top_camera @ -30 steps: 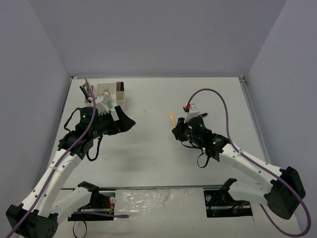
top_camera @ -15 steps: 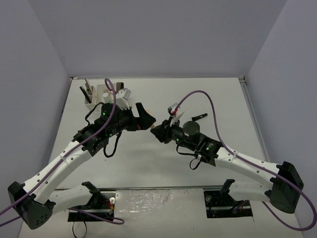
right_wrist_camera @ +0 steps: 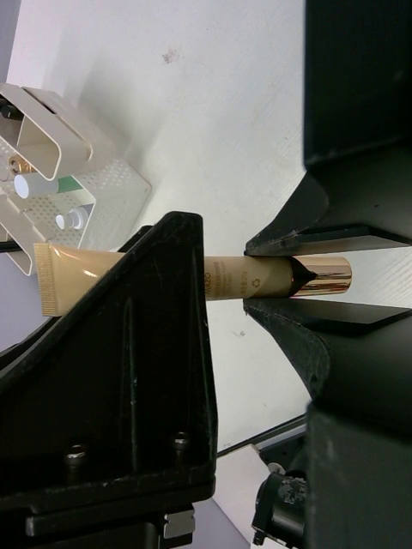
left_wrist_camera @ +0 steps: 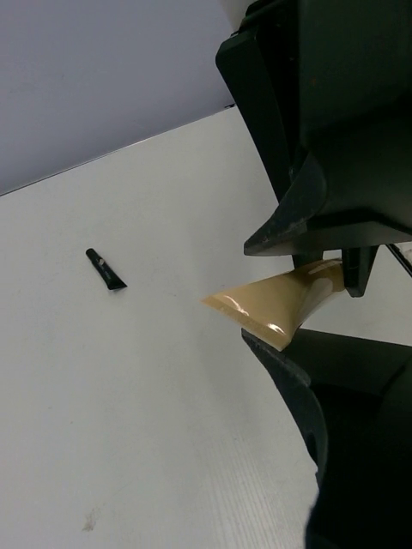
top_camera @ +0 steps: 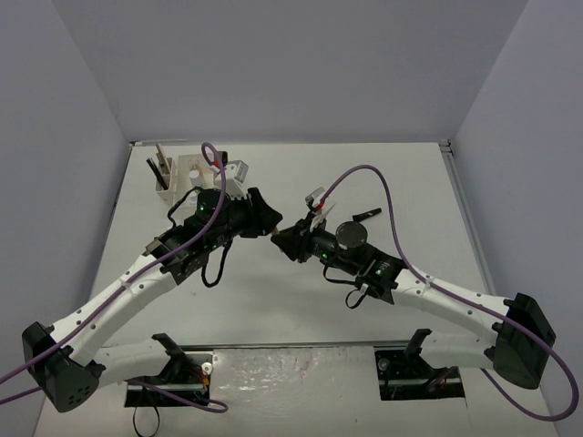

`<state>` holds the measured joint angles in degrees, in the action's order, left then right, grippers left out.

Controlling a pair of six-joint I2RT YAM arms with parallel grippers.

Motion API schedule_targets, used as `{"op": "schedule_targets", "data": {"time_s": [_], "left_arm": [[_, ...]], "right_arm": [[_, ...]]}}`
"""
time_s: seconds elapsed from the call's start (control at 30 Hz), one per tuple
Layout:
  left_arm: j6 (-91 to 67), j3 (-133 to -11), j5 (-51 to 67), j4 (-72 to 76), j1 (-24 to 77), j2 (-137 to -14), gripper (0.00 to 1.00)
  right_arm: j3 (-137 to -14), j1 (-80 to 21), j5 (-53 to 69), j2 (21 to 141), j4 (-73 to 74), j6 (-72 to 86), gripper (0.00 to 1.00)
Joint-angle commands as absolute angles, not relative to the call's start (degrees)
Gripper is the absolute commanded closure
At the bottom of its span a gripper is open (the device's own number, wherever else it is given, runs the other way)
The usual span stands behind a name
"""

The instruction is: Organize the makeup

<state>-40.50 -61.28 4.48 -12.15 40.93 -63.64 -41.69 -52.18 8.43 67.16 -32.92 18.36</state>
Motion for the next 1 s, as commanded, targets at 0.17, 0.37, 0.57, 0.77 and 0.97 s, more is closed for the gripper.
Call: {"op": "schedule_targets", "data": {"time_s": [0.17, 0.37, 0.57, 0.77, 0.97], "left_arm": [[-39.55, -63.19, 2.81, -5.71, 41.4, -62.8, 0.84], [-38.08, -62.85, 1.34, -5.46, 41.4, -63.02, 0.97], [-33.76, -63.32, -3.96, -6.13, 41.31, -63.84, 0.97], [-24.65, -65.01, -16.07, -4.8, 38.75, -66.25, 0.97], [-17.38, -67.06, -20.65, 5.84, 30.43, -72.38, 0.97]], "right_arm": [[-44.3, -52.56, 8.74, 67.99, -39.42, 17.88, 0.93], [-45.16, -52.47, 6.18, 68.2, -37.47, 17.06, 0.55], [-47.08, -52.08, 0.82, 68.31, -32.72, 15.82, 0.15], [-47.45, -51.23, -8.31, 65.67, -25.23, 13.43, 0.0], [-44.42, -49.25, -13.73, 61.09, -20.69, 12.16, 0.0]]}}
